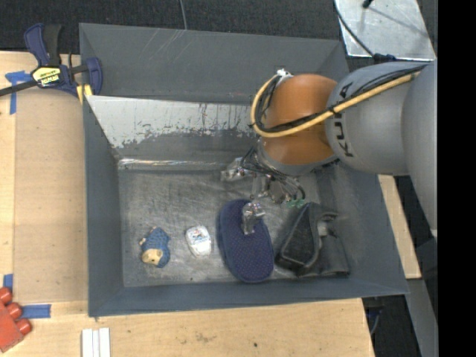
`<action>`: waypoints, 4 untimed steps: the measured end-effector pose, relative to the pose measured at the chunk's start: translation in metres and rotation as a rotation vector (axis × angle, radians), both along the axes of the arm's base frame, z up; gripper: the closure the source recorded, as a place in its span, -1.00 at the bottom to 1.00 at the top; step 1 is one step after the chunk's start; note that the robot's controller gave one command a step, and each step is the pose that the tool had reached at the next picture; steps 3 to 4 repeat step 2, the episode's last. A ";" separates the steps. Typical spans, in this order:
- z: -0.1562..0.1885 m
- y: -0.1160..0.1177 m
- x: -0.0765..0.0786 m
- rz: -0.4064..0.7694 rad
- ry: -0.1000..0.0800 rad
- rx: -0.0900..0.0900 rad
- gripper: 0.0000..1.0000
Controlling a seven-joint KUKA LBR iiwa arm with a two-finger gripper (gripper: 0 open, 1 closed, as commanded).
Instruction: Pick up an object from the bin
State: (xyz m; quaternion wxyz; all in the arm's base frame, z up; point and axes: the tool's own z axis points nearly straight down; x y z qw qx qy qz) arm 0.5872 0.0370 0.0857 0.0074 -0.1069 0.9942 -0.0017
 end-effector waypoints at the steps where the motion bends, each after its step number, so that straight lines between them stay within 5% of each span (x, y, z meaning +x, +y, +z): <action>1: -0.002 0.001 -0.004 0.002 0.019 -0.001 1.00; 2: 0.181 0.009 -0.017 0.250 0.002 0.000 1.00; 4: 0.181 0.009 -0.017 0.250 0.002 0.000 1.00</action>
Offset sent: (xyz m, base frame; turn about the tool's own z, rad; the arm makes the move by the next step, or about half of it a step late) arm 0.0000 0.0000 0.0000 0.0000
